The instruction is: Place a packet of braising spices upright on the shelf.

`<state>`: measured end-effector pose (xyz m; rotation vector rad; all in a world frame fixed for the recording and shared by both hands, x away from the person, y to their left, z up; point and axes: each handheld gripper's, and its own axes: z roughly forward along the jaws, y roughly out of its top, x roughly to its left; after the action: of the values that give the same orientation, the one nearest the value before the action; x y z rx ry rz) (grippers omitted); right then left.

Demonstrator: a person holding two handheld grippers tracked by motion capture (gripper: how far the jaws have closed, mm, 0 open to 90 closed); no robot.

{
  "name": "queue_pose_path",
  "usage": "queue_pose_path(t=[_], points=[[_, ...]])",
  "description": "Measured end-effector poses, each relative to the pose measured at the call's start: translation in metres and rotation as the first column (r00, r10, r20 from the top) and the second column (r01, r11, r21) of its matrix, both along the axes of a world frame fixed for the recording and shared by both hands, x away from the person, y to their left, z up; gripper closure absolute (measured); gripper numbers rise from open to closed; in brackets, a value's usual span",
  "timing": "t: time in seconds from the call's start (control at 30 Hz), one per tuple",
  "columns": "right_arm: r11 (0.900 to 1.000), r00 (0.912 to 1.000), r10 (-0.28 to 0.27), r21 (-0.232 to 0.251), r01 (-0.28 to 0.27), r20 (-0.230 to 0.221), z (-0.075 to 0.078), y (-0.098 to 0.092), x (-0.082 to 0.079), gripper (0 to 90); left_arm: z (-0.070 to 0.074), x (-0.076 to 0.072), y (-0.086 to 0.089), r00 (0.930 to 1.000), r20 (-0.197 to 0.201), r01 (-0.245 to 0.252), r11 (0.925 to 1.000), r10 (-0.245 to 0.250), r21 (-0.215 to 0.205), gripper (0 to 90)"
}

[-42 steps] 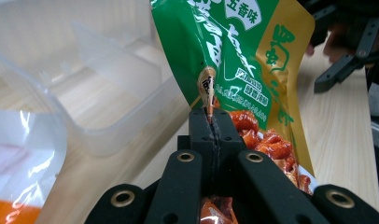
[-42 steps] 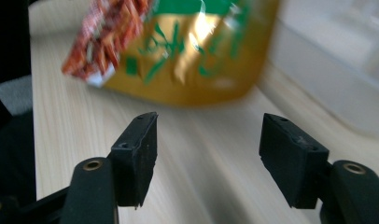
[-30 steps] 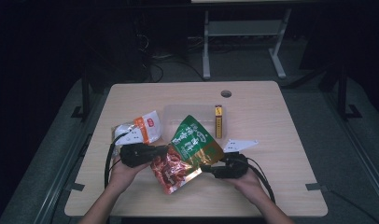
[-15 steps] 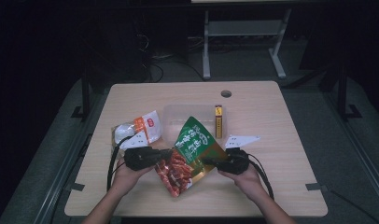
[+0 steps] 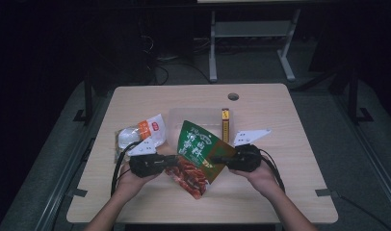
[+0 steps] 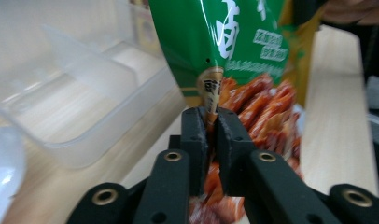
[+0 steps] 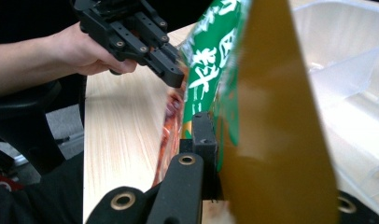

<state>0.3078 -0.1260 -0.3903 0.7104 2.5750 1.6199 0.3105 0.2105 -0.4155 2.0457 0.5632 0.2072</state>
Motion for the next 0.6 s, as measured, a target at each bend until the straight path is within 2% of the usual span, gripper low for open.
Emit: queue_pose_path(t=[0.03,0.07,0.17,0.27,0.4,0.47,0.53,0.6], points=[[1.0,1.0,0.004,0.0,-0.004,0.004,0.002,-0.001,0.0,90.0,0.0,0.001,0.003,1.0,-0.007,0.0,0.9998,0.0,-0.018,81.9],[1.0,1.0,0.006,0.01,-0.006,0.002,0.003,-0.003,-0.001,90.0,0.0,0.002,0.005,0.9999,-0.016,-0.006,0.9997,0.005,-0.025,78.4],[1.0,0.9997,0.01,0.004,-0.01,0.024,0.01,-0.006,-0.001,90.0,-0.001,0.002,0.008,0.9998,-0.013,-0.016,0.9997,0.016,-0.016,69.9],[0.999,0.9988,0.024,-0.024,-0.023,0.042,0.018,-0.008,-0.001,90.0,-0.002,0.002,0.008,0.9998,-0.008,-0.017,0.9996,0.017,0.021,61.2],[0.998,0.997,0.048,-0.046,-0.045,0.06,0.029,-0.008,-0.002,90.0,-0.006,0.001,0.008,0.9998,-0.019,-0.007,0.9992,0.008,0.039,49.7],[0.998,0.9973,0.039,-0.043,-0.036,0.062,0.034,-0.009,-0.002,90.0,-0.01,0.001,0.008,0.9988,-0.049,0.006,0.9993,-0.004,0.036,43.5],[0.999,0.9972,0.031,-0.042,-0.029,0.068,0.039,-0.011,-0.002,90.0,-0.013,0.001,0.009,0.9982,-0.056,0.022,0.9976,-0.019,0.065,37.7],[0.999,0.9975,0.016,-0.04,-0.014,0.069,0.044,-0.013,-0.001,90.0,-0.015,0.0,0.009,0.9981,-0.06,0.017,0.9969,-0.013,0.076,34.1]])
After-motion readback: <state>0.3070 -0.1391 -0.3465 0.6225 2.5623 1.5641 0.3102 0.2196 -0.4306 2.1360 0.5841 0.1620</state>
